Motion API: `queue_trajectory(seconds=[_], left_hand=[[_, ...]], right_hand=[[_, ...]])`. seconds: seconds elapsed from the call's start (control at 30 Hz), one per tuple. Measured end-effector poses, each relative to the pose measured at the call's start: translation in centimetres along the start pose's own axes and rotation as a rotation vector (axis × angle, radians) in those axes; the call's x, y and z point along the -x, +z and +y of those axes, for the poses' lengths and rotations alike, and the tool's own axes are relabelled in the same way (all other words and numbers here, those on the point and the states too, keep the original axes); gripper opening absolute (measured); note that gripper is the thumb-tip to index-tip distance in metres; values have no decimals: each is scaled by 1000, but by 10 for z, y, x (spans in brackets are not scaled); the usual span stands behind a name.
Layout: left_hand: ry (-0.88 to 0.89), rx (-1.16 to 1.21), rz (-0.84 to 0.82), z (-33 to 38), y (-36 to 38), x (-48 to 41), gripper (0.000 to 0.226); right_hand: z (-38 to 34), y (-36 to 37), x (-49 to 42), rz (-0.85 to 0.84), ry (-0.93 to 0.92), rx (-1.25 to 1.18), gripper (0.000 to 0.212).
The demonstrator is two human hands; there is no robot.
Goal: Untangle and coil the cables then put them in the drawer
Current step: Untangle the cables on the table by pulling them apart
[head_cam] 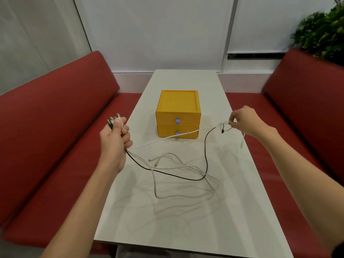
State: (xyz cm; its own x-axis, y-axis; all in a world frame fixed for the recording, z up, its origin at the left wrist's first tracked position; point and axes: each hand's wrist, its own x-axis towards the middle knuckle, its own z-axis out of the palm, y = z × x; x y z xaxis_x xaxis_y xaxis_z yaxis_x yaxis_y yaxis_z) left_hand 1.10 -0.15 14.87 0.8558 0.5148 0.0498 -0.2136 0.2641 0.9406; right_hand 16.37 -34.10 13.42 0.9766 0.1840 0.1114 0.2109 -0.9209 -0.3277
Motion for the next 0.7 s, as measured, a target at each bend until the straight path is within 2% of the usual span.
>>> queue_trajectory(seconds=[0.2,0.3,0.47,0.6,0.7], left_hand=[[5,22,75,5,-13,-7,21],[0,22,80,5,-15,-7,21],[-17,19,99,4,-18,-11,21],[-32,10,89,0,-17,-11,20],[-38,-8,83,-1,-14,-10,20]], right_hand=[[-1,7,5,10,99,128,11],[2,14,2,-57,102,50,11],[-9,8,7,-234,239,-646,23],[-24,-11,4,-285,213,-1085,21],[-38,-30,4,-350,181,-1353,36]])
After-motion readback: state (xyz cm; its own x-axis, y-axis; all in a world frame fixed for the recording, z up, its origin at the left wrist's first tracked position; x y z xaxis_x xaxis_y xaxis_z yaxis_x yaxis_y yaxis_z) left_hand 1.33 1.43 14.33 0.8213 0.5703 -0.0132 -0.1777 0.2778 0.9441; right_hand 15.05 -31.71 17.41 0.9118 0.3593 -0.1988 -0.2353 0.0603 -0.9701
